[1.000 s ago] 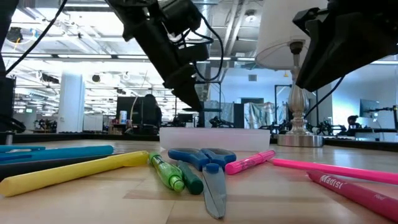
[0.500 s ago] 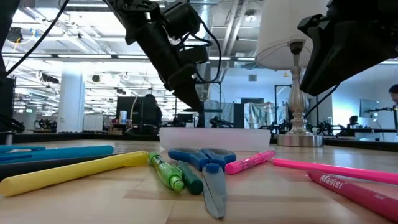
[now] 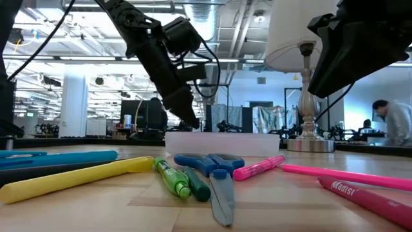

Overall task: Pick & place school supplies into a supply box
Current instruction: Put the pink pencil into the supply box

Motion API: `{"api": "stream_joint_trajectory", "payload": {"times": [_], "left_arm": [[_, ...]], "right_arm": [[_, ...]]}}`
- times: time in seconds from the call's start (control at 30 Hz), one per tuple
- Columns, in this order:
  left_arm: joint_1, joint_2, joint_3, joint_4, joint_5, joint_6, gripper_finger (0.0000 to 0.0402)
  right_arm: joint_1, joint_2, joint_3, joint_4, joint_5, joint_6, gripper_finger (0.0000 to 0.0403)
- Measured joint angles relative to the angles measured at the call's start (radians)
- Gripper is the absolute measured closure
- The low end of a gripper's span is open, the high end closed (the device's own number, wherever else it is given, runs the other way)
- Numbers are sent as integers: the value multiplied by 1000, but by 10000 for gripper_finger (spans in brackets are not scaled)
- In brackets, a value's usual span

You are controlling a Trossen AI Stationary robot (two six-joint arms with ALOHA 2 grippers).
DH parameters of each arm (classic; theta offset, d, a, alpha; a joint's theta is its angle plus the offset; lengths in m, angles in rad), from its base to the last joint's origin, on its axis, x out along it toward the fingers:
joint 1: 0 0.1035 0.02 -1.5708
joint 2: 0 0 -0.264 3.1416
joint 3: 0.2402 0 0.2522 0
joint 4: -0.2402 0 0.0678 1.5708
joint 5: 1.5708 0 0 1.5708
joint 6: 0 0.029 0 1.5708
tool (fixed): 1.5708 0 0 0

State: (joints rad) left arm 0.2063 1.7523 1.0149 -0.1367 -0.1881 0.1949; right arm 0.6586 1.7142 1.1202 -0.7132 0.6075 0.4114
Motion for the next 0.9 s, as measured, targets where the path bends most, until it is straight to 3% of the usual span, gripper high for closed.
{"api": "stream_joint_trajectory", "payload": {"times": [0.3,0.5,0.73,0.9], "left_arm": [[-19,-12,0,-32,88,-24,330],[-95,-114,0,-203,38,-91,343],[-277,-253,1,-468,41,-305,351],[-452,-270,1,-614,-47,-474,349]], "right_arm": [[0,0,0,0,0,0,331],[0,0,0,0,0,0,331],[1,0,0,3,0,0,331],[1,0,0,9,0,0,331]]}}
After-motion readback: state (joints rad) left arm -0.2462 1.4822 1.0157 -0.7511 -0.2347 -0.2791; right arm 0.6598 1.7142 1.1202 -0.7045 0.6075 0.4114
